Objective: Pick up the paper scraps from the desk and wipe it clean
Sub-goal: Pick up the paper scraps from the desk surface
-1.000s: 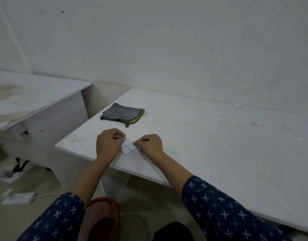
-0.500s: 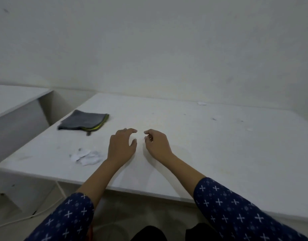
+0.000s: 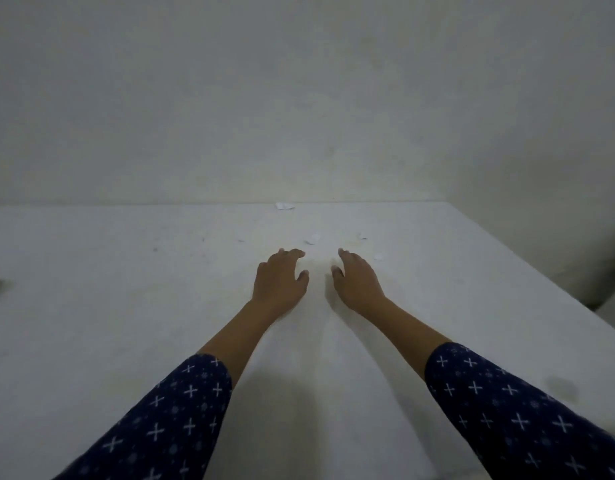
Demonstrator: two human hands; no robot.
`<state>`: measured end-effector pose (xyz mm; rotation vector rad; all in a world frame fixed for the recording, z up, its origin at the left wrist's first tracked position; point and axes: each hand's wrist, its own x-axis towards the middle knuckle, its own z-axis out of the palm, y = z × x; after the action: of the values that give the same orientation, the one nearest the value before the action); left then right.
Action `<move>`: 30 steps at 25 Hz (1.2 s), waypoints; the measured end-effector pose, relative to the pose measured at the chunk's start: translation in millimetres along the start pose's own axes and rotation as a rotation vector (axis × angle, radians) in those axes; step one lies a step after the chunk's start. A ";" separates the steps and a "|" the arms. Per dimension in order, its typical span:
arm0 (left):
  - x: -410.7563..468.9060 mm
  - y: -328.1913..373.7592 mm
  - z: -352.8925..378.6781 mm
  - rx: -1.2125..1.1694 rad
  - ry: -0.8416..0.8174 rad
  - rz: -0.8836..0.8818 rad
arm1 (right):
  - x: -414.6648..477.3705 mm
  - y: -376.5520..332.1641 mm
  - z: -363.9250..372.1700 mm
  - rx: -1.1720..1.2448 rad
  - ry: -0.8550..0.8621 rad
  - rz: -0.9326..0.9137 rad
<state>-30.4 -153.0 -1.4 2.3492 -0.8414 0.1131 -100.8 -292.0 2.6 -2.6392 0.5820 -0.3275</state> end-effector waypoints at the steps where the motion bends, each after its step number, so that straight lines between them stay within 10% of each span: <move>1: 17.7 2.6 11.1 0.013 -0.008 0.010 | 15.4 13.2 -1.8 -0.004 0.014 0.012; 17: 141.2 -28.3 51.8 0.020 0.025 0.143 | 160.5 97.0 -30.0 -0.122 -0.010 -0.182; 30: 70.2 -30.1 -26.2 -0.326 0.073 -0.017 | 87.6 -8.3 -17.6 0.616 0.045 0.049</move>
<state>46.6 -157.6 22.9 2.0338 -0.7431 0.0490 -25.8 -330.3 33.8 -2.0271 0.4647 -0.4664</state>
